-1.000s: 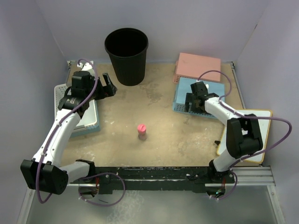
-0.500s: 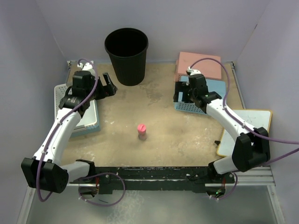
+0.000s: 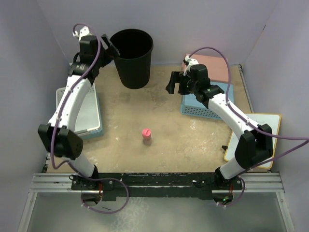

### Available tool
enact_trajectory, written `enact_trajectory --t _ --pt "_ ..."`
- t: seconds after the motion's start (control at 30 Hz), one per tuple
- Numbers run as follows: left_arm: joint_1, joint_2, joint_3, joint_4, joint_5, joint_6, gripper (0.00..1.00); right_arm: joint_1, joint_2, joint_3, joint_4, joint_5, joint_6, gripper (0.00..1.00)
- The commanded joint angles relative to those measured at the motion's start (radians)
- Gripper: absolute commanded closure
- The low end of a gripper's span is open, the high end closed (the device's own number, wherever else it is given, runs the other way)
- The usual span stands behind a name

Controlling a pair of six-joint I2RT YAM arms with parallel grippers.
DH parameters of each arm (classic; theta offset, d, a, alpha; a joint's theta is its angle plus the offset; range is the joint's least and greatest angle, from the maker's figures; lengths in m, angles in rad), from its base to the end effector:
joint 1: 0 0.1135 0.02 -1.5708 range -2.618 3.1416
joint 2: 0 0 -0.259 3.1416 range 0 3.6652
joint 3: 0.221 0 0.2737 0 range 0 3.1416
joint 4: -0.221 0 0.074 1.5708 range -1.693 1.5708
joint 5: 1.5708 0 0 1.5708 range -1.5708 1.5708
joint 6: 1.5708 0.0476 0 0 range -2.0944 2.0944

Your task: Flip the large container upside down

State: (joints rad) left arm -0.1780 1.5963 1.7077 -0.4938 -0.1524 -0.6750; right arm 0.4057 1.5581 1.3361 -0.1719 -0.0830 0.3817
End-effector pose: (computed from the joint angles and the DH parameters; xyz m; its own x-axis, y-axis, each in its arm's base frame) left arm 0.3926 -0.0633 0.4166 -0.3095 -0.5719 -0.7597 -0.2011 0.8202 -0.5355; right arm 0.3683 0.1625 0.3256 -0.5000 0.1893 -0.8451 -0.2989 0.8782 0.3735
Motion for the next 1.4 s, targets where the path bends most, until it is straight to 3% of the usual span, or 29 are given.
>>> enact_trajectory --t 0.0,0.2,0.33,0.57,0.67,0.77,0.93,1.03,1.13,1.23,1.37 --pt "0.0 0.18 0.214 -0.011 -0.066 -0.068 0.11 0.004 -0.047 -0.051 0.02 -0.024 0.017 0.03" --pt "0.004 0.417 0.532 -0.122 -0.184 -0.035 0.14 0.004 -0.104 -0.139 0.006 -0.003 0.016 0.02" --pt "0.005 0.473 0.541 -0.135 -0.172 -0.021 0.25 0.004 -0.107 -0.155 -0.031 0.0 0.011 0.02" --pt "-0.001 0.407 0.377 -0.084 -0.102 -0.007 0.78 0.003 -0.122 -0.159 -0.047 0.004 0.01 0.02" --pt "-0.024 0.324 0.259 -0.016 -0.096 0.025 0.92 0.003 -0.122 -0.13 -0.048 0.011 0.012 0.02" --pt "-0.065 0.223 0.146 0.036 -0.117 0.1 1.0 0.002 -0.132 -0.101 -0.054 0.037 0.005 0.02" --pt "-0.096 0.091 -0.016 0.086 -0.146 0.192 1.0 0.002 -0.16 0.002 -0.117 0.071 -0.029 0.02" --pt "-0.111 0.01 -0.105 0.158 -0.161 0.246 1.0 0.002 -0.216 0.026 -0.073 0.05 -0.088 0.02" --pt "-0.118 -0.064 -0.192 0.238 -0.144 0.288 1.0 0.004 -0.291 -0.03 0.068 -0.138 -0.171 0.02" --pt "-0.121 -0.044 -0.136 0.166 -0.121 0.325 1.0 0.017 -0.329 -0.065 0.187 -0.442 -0.293 0.03" --pt "-0.121 0.017 -0.016 0.043 -0.061 0.341 1.0 0.114 -0.277 0.021 0.158 -0.528 -0.433 0.05"
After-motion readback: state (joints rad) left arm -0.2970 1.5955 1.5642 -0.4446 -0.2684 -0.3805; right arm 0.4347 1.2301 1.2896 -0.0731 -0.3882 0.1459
